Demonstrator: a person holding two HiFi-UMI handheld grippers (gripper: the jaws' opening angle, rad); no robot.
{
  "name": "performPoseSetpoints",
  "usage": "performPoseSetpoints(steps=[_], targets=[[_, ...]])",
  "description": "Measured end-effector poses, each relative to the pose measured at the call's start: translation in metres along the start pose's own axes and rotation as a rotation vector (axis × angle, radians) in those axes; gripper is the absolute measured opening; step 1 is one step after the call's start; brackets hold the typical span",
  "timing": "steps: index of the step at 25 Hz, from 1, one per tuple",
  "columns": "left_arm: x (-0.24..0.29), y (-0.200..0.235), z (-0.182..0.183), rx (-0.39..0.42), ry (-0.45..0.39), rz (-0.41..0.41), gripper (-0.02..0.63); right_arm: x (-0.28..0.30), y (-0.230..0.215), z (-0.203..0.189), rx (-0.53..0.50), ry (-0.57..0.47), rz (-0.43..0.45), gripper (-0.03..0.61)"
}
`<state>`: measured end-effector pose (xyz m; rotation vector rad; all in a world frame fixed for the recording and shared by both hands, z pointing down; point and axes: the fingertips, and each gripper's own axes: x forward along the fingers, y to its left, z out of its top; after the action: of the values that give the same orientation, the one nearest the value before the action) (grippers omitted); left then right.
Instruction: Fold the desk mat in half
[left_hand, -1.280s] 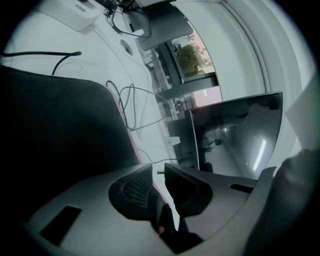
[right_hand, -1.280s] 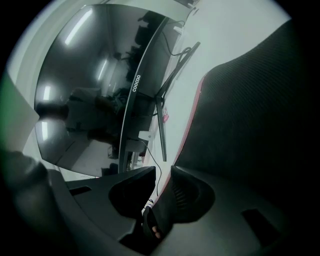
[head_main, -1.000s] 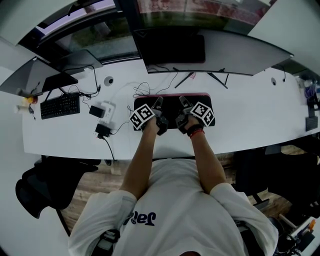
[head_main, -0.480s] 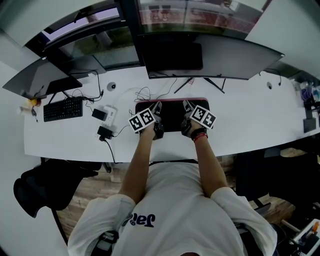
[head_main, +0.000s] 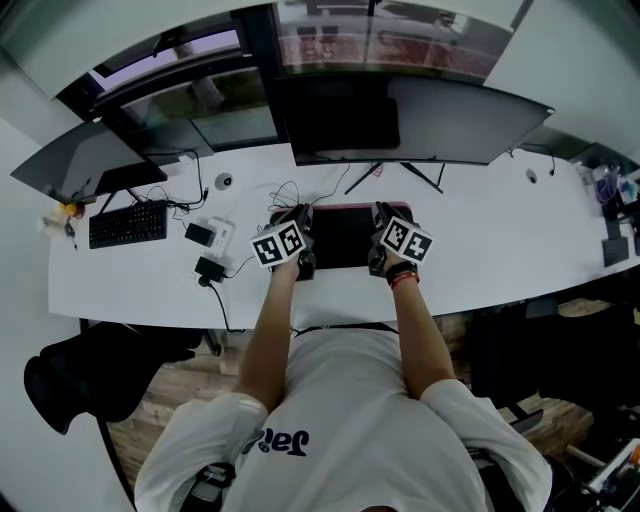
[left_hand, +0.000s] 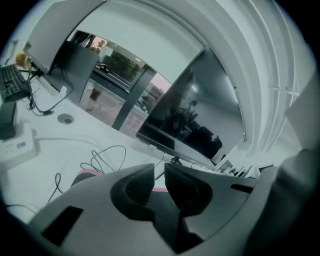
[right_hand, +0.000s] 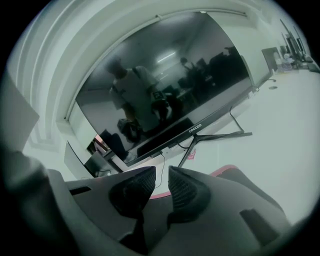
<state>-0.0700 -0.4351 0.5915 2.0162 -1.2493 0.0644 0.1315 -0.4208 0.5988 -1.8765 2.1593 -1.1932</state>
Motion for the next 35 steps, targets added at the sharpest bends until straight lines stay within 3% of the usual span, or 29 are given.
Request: performPoseSetpoints(steps=[3,19,35], targets=[[-0.004,-0.005,0.005,0.095,-0.009,0.026,0.072,-0.005,0.002,0.005,-0.047,-0.017,-0.001,0.092],[-0.026,-0.037,0.039,0.4,-0.175,0.043,0.057,-0.034,0.024,0.043,-0.318,-0.147,0.011,0.052],[-0.043,-0.056,0.057,0.57,-0.278,0.059,0.02,-0.049,0.038,0.067,-0.44,-0.251,-0.009,0.015]])
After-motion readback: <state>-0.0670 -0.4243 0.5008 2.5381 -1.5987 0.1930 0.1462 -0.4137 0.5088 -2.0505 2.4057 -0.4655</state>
